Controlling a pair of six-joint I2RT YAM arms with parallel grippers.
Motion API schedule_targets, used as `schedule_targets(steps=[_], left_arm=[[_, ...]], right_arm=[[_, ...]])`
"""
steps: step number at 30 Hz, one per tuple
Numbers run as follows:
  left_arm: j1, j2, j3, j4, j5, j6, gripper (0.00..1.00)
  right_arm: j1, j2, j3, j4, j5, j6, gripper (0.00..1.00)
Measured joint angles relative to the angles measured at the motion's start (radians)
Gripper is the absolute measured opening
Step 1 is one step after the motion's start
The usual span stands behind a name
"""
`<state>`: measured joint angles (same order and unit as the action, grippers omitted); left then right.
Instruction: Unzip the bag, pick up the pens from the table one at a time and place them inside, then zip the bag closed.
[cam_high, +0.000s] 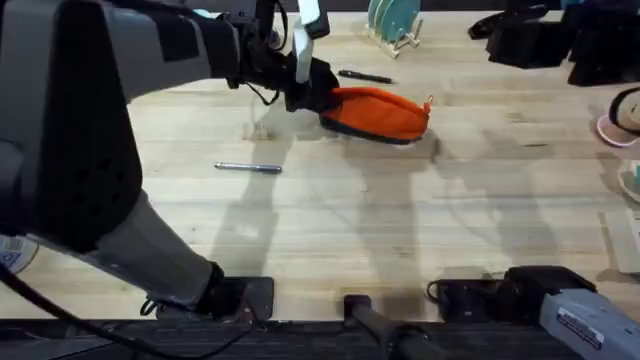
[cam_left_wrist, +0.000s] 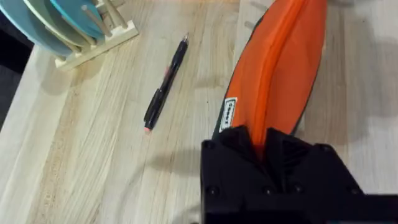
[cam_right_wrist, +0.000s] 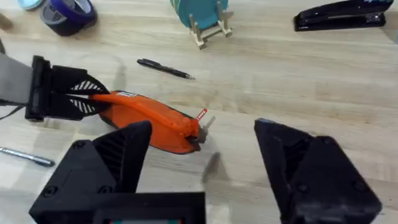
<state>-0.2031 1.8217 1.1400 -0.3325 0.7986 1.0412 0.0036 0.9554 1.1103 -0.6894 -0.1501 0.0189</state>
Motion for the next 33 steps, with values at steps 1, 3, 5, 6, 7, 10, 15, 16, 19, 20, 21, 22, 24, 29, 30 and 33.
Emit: schedule_targets(steps=[1, 3, 5, 6, 7, 10, 15, 16, 19, 20, 21, 22, 24, 29, 30, 33], left_arm=[[0.000, 0.000, 0.000, 0.000, 0.000, 0.000, 0.045], [0.000, 0.000, 0.000, 0.000, 0.000, 0.000, 0.045], [0.000, 0.000, 0.000, 0.000, 0.000, 0.000, 0.045], [0.000, 0.000, 0.000, 0.000, 0.000, 0.000, 0.045], [0.000, 0.000, 0.000, 0.000, 0.000, 0.000, 0.045], [0.000, 0.000, 0.000, 0.000, 0.000, 0.000, 0.045], [0.000, 0.000, 0.000, 0.000, 0.000, 0.000, 0.043], [0.000, 0.000, 0.000, 0.000, 0.000, 0.000, 0.043], [0.000, 0.000, 0.000, 0.001, -0.001, 0.000, 0.043], [0.000, 0.000, 0.000, 0.003, -0.001, 0.000, 0.043], [0.000, 0.000, 0.000, 0.004, -0.002, 0.000, 0.043], [0.000, 0.000, 0.000, 0.004, -0.002, 0.000, 0.043], [0.000, 0.000, 0.000, 0.005, -0.002, 0.000, 0.043], [0.000, 0.000, 0.000, 0.007, -0.002, 0.000, 0.043], [0.000, 0.000, 0.000, 0.007, -0.002, 0.000, 0.043], [0.000, 0.000, 0.000, 0.007, -0.002, 0.000, 0.043]], right_arm=[[0.000, 0.000, 0.000, 0.000, 0.000, 0.000, 0.995], [0.000, 0.000, 0.000, 0.000, 0.000, 0.000, 0.996], [0.000, 0.000, 0.000, 0.000, 0.000, 0.000, 0.996], [0.000, 0.000, 0.000, 0.000, 0.000, 0.000, 0.995], [0.000, 0.000, 0.000, 0.000, 0.000, 0.000, 0.995], [0.000, 0.000, 0.000, -0.002, 0.000, 0.000, 0.996], [0.000, 0.000, 0.002, -0.057, 0.000, -0.008, 0.996], [-0.002, 0.000, 0.002, -0.061, 0.000, -0.018, 0.996], [-0.012, 0.000, 0.002, -0.071, 0.000, -0.064, 0.996], [-0.017, 0.000, 0.002, -0.075, 0.000, -0.086, 0.996], [-0.021, 0.000, 0.002, -0.077, 0.000, -0.107, 0.996], [-0.025, 0.000, 0.002, -0.077, 0.000, -0.134, 0.996], [-0.034, 0.000, 0.002, -0.079, 0.002, -0.193, 0.996], [-0.048, 0.000, 0.002, -0.148, 0.095, -0.343, 0.996], [-0.049, 0.000, 0.002, -0.163, 0.114, -0.360, 0.996], [-0.050, 0.000, 0.002, -0.171, 0.145, -0.390, 0.996]])
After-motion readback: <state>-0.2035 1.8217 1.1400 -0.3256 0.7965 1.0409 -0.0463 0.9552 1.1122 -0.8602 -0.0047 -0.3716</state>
